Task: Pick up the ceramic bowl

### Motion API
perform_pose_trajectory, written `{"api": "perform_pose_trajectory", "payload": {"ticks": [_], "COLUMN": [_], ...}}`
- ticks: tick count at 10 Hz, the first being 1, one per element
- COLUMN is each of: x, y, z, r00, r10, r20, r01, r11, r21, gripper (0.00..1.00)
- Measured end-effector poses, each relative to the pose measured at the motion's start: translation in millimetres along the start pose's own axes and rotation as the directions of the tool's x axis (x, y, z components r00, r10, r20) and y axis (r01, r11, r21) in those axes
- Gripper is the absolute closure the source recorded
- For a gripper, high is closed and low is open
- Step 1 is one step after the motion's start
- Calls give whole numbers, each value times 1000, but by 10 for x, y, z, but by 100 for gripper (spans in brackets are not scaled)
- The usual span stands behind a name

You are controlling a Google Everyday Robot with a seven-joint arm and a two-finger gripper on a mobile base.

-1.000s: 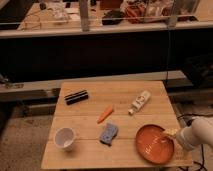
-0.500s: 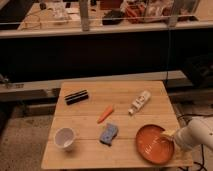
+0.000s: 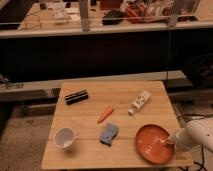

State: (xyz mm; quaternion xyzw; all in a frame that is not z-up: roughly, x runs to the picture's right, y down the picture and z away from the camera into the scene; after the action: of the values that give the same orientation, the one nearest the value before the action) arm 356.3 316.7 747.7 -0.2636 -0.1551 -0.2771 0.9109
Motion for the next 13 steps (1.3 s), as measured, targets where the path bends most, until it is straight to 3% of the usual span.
{"api": "perform_pose_trajectory", "payload": {"ticks": [3, 5, 9, 11, 13], "x": [7, 1, -125, -151, -181], "y": [-3, -9, -185, -233, -286], "z": [-62, -188, -727, -790, -693], "r00": [1000, 999, 999, 999, 997], "r10": [3, 13, -35, -48, -69], "r20": [21, 30, 15, 22, 36], "r01": [-4, -15, 32, 44, 63], "r11": [1000, 997, 989, 988, 987], "r21": [28, 72, 145, 145, 148], "gripper": [99, 100, 100, 100, 100]}}
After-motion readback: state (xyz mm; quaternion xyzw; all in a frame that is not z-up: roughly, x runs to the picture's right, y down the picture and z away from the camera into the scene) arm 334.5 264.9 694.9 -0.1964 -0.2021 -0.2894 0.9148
